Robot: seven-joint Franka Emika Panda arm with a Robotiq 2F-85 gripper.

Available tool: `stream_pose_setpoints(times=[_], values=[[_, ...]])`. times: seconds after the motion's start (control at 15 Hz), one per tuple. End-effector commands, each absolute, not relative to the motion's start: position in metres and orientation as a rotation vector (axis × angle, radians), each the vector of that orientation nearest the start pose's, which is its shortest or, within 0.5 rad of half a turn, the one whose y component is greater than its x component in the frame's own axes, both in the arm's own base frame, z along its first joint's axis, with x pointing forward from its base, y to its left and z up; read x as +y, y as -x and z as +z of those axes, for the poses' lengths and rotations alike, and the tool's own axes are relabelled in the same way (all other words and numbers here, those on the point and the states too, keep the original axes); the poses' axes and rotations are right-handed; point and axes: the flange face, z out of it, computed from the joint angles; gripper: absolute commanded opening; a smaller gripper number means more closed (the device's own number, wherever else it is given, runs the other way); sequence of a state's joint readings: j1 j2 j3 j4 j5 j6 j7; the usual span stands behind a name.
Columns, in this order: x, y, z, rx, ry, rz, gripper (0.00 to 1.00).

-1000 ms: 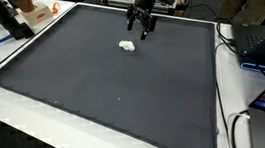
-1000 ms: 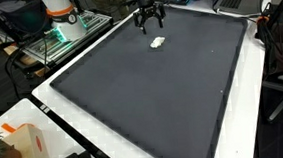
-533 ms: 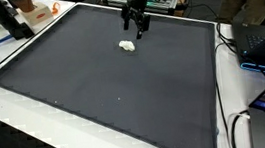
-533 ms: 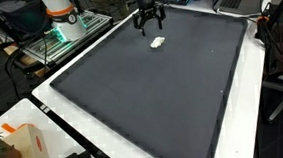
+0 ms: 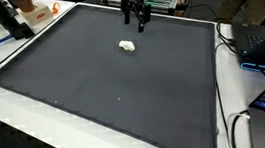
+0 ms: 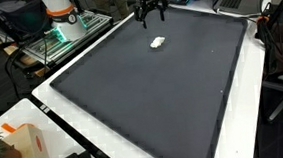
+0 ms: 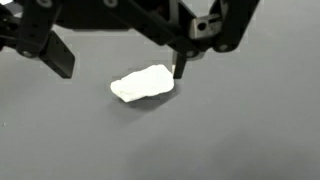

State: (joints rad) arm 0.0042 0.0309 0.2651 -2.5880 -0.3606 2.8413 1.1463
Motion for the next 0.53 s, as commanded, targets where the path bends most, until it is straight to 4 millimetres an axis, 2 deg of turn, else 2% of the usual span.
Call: stream_pose_setpoints(times=[0.0,0.2,0.47], values=[[0.141,-0.440,0.271,0.829,2.962,-0.401,1.00],[0.135,-0.442,0.278,0.830,2.973,-0.391,1.00],[0.128,-0.453,0.292,0.782,2.969,-0.287,1.00]])
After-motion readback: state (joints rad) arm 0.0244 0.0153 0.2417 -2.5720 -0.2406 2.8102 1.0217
